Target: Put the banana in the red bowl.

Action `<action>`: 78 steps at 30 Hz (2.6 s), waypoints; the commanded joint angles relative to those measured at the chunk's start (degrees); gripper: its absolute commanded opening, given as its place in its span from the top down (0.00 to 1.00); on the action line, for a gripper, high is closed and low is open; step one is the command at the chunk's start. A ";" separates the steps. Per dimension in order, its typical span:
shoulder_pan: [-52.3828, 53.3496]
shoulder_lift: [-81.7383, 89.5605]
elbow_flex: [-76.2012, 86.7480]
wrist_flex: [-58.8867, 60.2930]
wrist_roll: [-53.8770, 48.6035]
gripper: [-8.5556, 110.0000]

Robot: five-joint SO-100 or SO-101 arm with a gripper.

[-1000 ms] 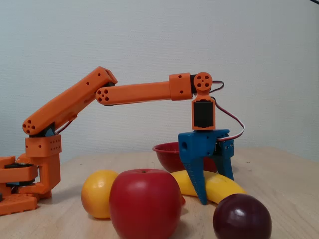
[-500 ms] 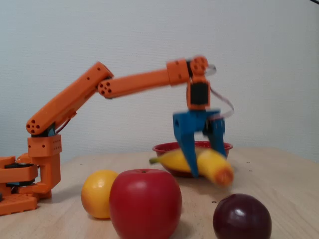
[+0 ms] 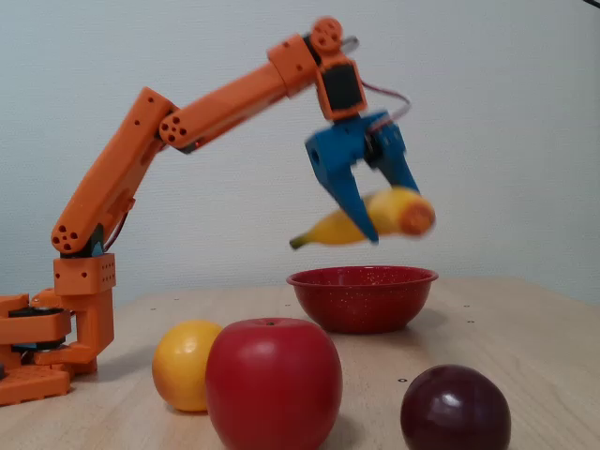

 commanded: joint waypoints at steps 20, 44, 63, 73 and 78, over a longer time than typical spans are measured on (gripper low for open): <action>31.82 -1.67 -16.17 2.99 -14.41 0.93; 22.85 -10.63 6.33 -16.96 -9.23 0.73; 23.12 7.91 2.99 -9.49 -16.26 0.46; 23.38 22.24 -2.37 2.20 -24.26 0.93; 19.95 39.55 15.91 -3.34 -30.32 0.93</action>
